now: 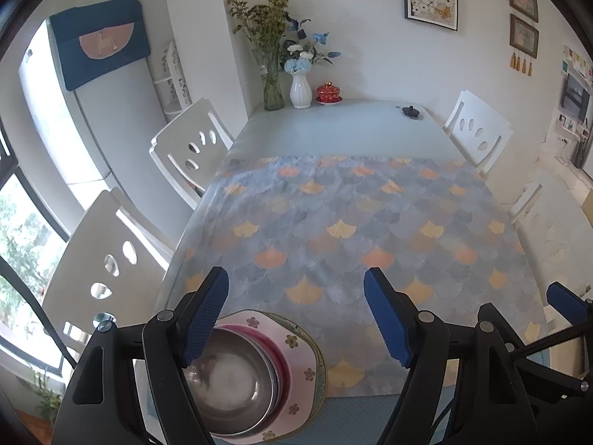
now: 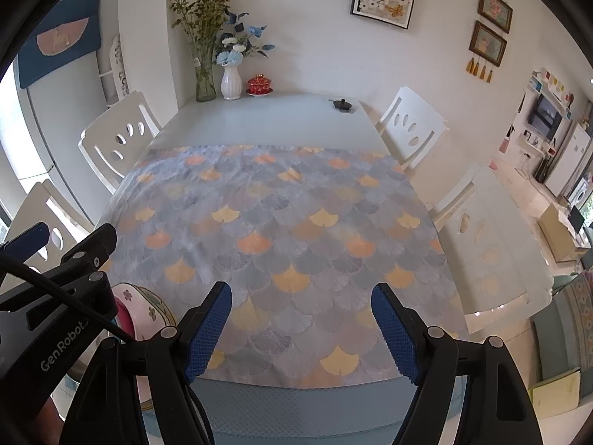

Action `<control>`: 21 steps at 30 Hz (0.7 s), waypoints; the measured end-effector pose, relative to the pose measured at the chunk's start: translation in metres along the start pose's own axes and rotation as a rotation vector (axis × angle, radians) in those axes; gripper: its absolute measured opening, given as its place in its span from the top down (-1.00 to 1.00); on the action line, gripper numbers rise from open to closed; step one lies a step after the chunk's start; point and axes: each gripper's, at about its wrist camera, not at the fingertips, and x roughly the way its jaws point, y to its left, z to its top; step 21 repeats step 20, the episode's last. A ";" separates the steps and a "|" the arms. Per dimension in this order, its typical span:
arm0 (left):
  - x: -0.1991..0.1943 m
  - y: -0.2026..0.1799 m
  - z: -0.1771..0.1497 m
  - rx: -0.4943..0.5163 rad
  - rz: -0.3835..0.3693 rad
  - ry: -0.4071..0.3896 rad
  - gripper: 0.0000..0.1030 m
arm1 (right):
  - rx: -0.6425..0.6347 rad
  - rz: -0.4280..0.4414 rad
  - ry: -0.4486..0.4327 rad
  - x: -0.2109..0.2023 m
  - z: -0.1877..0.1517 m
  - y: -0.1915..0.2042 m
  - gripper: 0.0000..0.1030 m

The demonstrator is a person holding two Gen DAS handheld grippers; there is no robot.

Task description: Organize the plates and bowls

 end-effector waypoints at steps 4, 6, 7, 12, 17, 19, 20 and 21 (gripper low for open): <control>0.006 -0.003 0.001 0.000 0.000 0.014 -0.44 | -0.007 0.002 0.018 0.008 -0.001 -0.001 -0.47; 0.007 -0.005 0.001 0.006 0.001 0.014 -0.44 | -0.003 0.005 0.025 0.011 0.000 -0.003 -0.47; 0.008 -0.007 0.002 0.010 0.003 0.013 -0.44 | 0.000 0.006 0.027 0.012 0.000 -0.004 -0.47; 0.010 -0.013 0.004 0.012 -0.006 0.018 -0.44 | 0.010 0.011 0.027 0.015 0.001 -0.009 -0.47; 0.007 -0.014 0.002 -0.029 -0.004 -0.010 -0.44 | 0.021 0.027 0.040 0.020 0.000 -0.017 -0.47; 0.006 -0.014 0.001 -0.033 0.023 -0.034 -0.45 | 0.018 0.032 0.050 0.024 -0.001 -0.019 -0.47; 0.008 -0.015 0.002 -0.031 0.027 -0.031 -0.45 | 0.017 0.033 0.055 0.026 -0.002 -0.020 -0.47; 0.008 -0.015 0.002 -0.031 0.027 -0.031 -0.45 | 0.017 0.033 0.055 0.026 -0.002 -0.020 -0.47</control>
